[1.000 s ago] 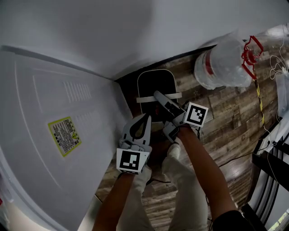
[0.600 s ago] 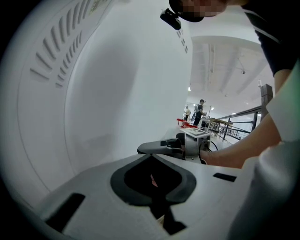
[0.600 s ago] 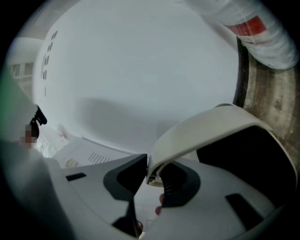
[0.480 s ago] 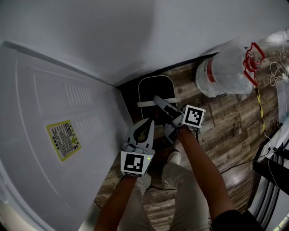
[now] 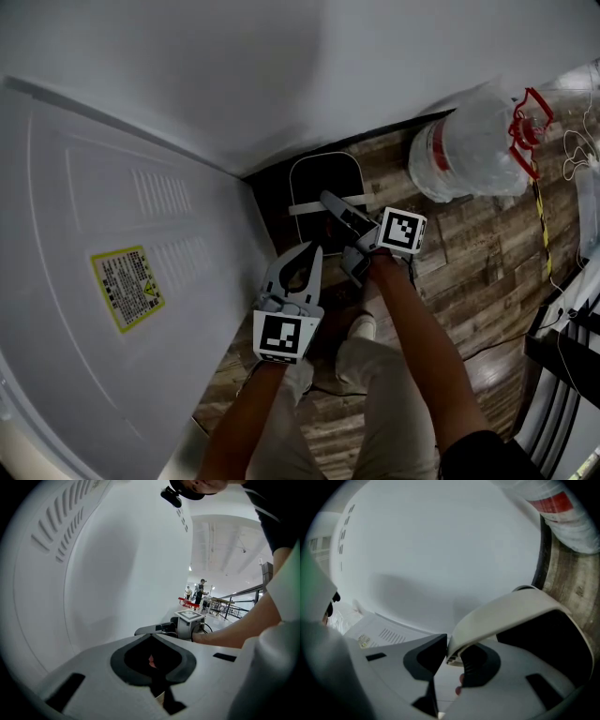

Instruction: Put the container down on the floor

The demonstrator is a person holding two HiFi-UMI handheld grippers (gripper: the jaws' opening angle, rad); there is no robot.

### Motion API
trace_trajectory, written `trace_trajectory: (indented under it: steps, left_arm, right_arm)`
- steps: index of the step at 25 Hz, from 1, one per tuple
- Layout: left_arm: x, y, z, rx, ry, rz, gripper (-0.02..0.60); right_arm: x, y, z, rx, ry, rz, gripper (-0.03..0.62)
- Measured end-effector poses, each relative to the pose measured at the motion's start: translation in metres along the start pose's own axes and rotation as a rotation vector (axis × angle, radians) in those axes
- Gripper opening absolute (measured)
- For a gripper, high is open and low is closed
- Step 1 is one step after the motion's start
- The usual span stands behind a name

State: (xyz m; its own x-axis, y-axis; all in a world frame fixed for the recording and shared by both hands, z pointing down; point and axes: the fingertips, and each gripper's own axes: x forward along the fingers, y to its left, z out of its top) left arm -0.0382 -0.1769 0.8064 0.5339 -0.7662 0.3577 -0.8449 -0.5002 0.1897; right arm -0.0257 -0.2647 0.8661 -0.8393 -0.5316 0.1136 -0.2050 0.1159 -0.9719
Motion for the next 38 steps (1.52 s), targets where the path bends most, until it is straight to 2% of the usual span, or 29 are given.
trace_trajectory:
  steps: [10,14,18,22,28,35,38]
  left_arm:
    - [0.003,0.003,-0.003,0.007,-0.002,0.003,0.018]
    - [0.003,0.004,0.002,-0.037,-0.001,0.014,0.018]
    - [0.003,0.008,-0.006,-0.015,0.005,0.011,0.018]
    - [0.003,0.01,-0.011,-0.011,0.01,0.008,0.018]
    - [0.003,0.01,-0.015,-0.024,0.019,0.008,0.018]
    - [0.003,0.009,-0.017,-0.035,0.027,0.003,0.018]
    - [0.003,0.009,-0.015,-0.069,0.029,0.012,0.018]
  right_arm:
    - [0.001,-0.033,-0.001,0.015,0.033,-0.044,0.089]
    - [0.004,-0.04,-0.007,0.009,0.057,-0.053,0.089]
    - [0.007,-0.051,-0.014,0.035,0.065,-0.08,0.091]
    - [0.008,-0.056,-0.011,0.031,0.047,-0.08,0.091]
    - [0.006,-0.069,0.009,0.082,-0.024,-0.122,0.091]
    - [0.013,-0.068,0.01,0.079,-0.014,-0.12,0.105]
    - [0.016,-0.068,0.007,0.064,0.004,-0.119,0.129]
